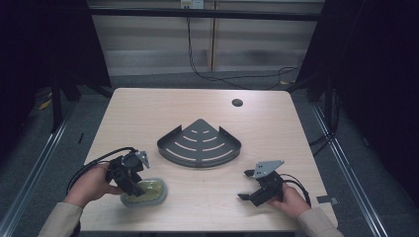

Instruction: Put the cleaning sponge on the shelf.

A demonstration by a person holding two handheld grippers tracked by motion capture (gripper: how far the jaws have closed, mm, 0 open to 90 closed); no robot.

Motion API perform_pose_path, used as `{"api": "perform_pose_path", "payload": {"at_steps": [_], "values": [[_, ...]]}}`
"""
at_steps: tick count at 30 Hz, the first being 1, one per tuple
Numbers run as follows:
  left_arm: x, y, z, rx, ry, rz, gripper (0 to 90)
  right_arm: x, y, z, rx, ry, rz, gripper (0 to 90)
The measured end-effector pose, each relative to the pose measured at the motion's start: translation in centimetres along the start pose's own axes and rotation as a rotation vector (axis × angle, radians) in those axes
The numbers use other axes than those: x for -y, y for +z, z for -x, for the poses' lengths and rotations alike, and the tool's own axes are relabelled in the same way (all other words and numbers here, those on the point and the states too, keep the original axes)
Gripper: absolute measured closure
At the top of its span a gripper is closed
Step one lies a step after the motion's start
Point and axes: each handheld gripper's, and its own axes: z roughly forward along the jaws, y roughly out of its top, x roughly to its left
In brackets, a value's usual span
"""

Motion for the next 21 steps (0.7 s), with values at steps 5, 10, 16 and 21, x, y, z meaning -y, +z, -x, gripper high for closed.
{"api": "perform_pose_path", "payload": {"at_steps": [5, 10, 16, 21], "values": [[-0.4, 0.2, 0.0, 0.022, 0.042, -0.025, 67.3, 0.0, 0.0, 0.0, 0.0, 0.002, -0.001, 12.6], [-0.6, -0.3, 0.0, 0.02, 0.03, -0.002, 71.3, 0.0, 0.0, 0.0, 0.0, 0.0, 0.0, 12.6], [-0.9, -1.2, -0.1, 0.019, 0.023, -0.006, 71.4, 0.0, 0.0, 0.0, 0.0, 0.002, -0.001, 12.6], [-0.9, -1.8, -0.3, 0.018, -0.011, 0.0, 71.4, 0.0, 0.0, 0.0, 0.0, 0.0, 0.0, 12.6]]}}
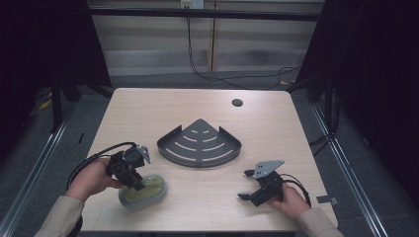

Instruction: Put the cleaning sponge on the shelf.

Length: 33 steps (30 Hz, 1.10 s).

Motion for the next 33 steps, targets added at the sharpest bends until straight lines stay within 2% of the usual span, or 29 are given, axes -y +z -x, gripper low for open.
{"api": "perform_pose_path", "payload": {"at_steps": [1, 2, 4, 5, 10, 15, 22, 26, 32, 33], "values": [[0.0, -0.2, -0.1, 0.001, 0.003, -0.007, 71.4, 0.0, 0.0, 0.0, 0.0, 0.0, 0.0, 12.6], [0.0, -0.3, -0.1, -0.001, -0.014, 0.002, 71.4, 0.0, 0.0, 0.0, 0.0, 0.0, 0.0, 12.6], [0.0, -0.4, -0.2, 0.0, -0.014, 0.002, 71.4, 0.0, 0.0, 0.0, 0.0, 0.0, 0.0, 12.6], [0.0, -0.7, -0.3, -0.002, -0.027, 0.002, 71.4, 0.0, 0.0, 0.0, 0.0, 0.001, 0.0, 12.6], [-0.1, -1.2, -0.7, -0.005, -0.031, -0.003, 71.4, 0.0, 0.0, 0.0, -0.001, 0.002, -0.002, 12.6], [-0.3, -1.7, -0.9, -0.005, -0.053, 0.002, 71.3, 0.0, 0.0, 0.0, 0.0, 0.0, 0.0, 12.6], [-0.7, -2.5, -1.3, -0.012, -0.054, 0.01, 71.3, 0.0, 0.0, 0.0, -0.001, 0.002, -0.001, 12.6], [-0.9, -2.9, -1.4, -0.01, -0.075, 0.015, 71.3, 0.0, 0.0, 0.0, -0.001, 0.002, -0.001, 12.6], [-1.3, -3.7, -1.8, -0.022, -0.076, 0.017, 71.3, 0.0, 0.0, 0.0, 0.0, 0.001, 0.0, 12.6], [-1.3, -3.8, -1.8, -0.022, -0.087, 0.025, 71.2, 0.0, 0.0, 0.0, 0.002, -0.003, 0.002, 12.6]]}}
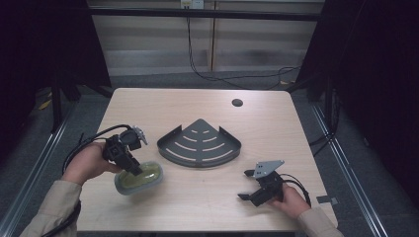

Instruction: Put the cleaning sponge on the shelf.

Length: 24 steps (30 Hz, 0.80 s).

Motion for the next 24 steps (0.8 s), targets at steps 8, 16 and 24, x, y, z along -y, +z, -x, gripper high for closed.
{"api": "perform_pose_path", "payload": {"at_steps": [8, 16, 24], "values": [[-0.7, -0.7, -0.3, 0.0, -0.008, 0.002, 71.2, 0.0, 0.0, 0.0, 0.0, -0.001, 0.0, 12.6], [-1.5, -1.3, -0.5, -0.005, -0.011, 0.008, 71.3, 0.0, 0.0, 0.0, -0.002, 0.003, -0.002, 12.6], [-2.3, -2.0, -0.8, -0.006, -0.02, 0.018, 71.2, 0.0, 0.0, 0.0, 0.0, 0.0, -0.001, 12.6]]}}
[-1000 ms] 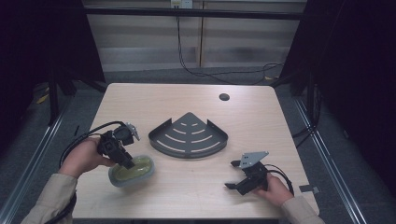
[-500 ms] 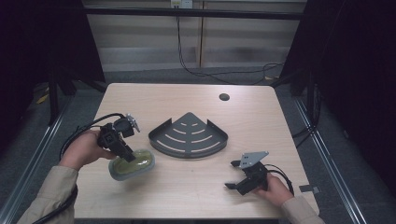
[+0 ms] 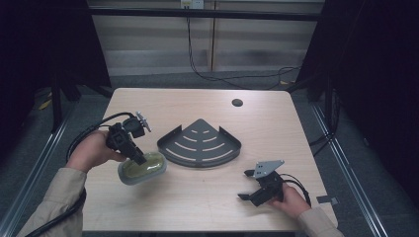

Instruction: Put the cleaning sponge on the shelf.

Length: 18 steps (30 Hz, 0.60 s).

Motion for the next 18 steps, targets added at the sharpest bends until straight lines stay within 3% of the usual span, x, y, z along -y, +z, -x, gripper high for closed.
{"api": "perform_pose_path", "payload": {"at_steps": [1, 3, 4, 10, 11, 18], "values": [[-0.1, 0.0, 0.0, 0.003, -0.015, 0.008, 71.3, 0.0, 0.0, 0.0, 0.0, -0.001, 0.0, 12.6], [-0.2, -0.1, -0.2, 0.003, 0.003, 0.003, 71.3, 0.0, 0.0, 0.0, 0.0, 0.0, 0.0, 12.6], [-0.4, -0.1, -0.1, 0.004, -0.019, 0.014, 71.3, 0.0, 0.0, 0.0, 0.0, 0.0, 0.0, 12.6], [-1.0, -0.5, -0.6, -0.001, -0.014, 0.016, 71.3, 0.0, 0.0, 0.0, 0.0, 0.0, 0.0, 12.6], [-1.1, -0.5, -0.6, -0.002, -0.03, 0.021, 71.3, 0.0, 0.0, 0.0, 0.0, 0.0, 0.0, 12.6], [-1.8, -0.7, -1.1, -0.012, -0.038, 0.024, 71.3, 0.0, 0.0, 0.0, 0.0, 0.0, 0.0, 12.6]]}}
